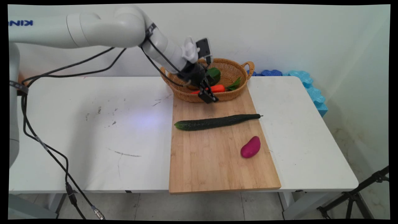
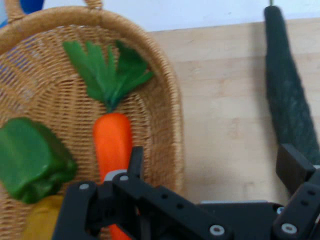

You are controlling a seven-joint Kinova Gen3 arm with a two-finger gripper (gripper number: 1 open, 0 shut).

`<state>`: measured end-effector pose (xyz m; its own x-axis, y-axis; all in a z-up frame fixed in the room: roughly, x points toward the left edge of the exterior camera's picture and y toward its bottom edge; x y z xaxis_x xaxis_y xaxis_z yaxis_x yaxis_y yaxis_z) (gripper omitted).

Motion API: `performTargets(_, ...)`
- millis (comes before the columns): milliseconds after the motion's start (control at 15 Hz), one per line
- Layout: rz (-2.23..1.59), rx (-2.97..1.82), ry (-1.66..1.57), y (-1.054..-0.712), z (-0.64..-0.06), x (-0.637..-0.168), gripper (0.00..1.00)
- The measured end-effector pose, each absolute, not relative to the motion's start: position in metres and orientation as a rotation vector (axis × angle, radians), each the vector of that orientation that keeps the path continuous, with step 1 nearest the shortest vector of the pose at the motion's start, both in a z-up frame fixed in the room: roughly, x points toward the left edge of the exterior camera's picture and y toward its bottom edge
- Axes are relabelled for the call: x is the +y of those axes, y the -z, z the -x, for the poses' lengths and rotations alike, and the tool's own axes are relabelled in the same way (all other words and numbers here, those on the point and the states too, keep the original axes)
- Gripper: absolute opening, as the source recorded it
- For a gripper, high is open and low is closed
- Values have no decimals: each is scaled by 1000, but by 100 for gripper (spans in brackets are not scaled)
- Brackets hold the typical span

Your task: Pick up the potato from the vegetable basket

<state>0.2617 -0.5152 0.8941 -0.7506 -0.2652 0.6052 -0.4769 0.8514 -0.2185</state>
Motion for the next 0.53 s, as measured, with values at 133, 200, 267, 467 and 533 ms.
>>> performTargets(133,-534,-2466,-518,-900,-275,-528,100)
performTargets(200,-532,-2474,-531,-902,-281,-534,100)
performTargets(267,-530,-2484,-547,-903,-288,-541,100)
performTargets(467,-529,-2515,-588,-905,-307,-559,100)
performTargets(533,-529,-2522,-595,-905,-311,-563,100)
